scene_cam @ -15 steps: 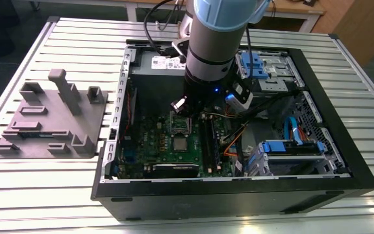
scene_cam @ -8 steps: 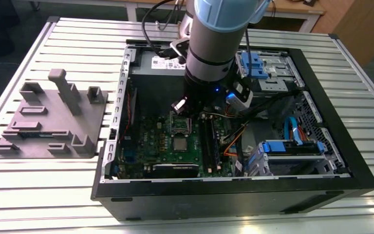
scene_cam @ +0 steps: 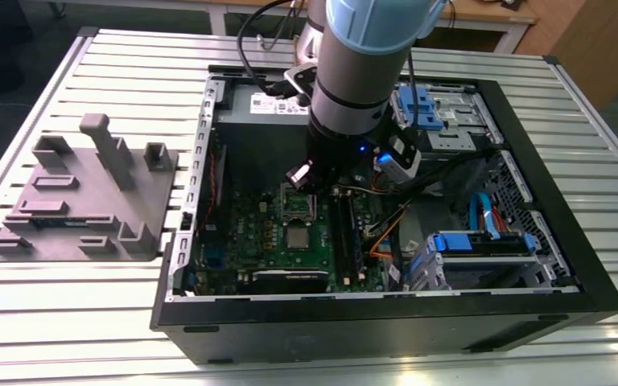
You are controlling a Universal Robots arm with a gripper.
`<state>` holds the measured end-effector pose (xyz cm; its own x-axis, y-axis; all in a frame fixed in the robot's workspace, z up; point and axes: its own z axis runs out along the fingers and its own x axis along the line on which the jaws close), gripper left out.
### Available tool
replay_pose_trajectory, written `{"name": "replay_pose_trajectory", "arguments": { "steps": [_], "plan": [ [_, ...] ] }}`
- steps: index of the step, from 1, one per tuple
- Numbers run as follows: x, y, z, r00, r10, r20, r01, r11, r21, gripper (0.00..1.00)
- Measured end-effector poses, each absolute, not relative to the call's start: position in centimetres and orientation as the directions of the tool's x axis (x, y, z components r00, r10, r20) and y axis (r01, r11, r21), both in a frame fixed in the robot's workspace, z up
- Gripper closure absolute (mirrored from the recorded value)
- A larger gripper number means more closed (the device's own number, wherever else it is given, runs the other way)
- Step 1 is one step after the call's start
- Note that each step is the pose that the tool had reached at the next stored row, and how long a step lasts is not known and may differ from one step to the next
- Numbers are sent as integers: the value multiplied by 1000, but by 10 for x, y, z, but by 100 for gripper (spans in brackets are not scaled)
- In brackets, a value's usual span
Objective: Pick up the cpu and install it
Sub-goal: 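Close the cpu cover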
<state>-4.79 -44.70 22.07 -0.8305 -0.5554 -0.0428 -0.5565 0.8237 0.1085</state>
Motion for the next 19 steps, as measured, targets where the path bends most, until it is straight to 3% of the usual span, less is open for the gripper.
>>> {"name": "replay_pose_trajectory", "arguments": {
  "steps": [11,19],
  "plan": [
    [-48,-447,221,-830,-555,-43,-557,824,109,90],
    [-47,-447,218,-830,-551,-82,-556,814,167,90]
  ]
}}
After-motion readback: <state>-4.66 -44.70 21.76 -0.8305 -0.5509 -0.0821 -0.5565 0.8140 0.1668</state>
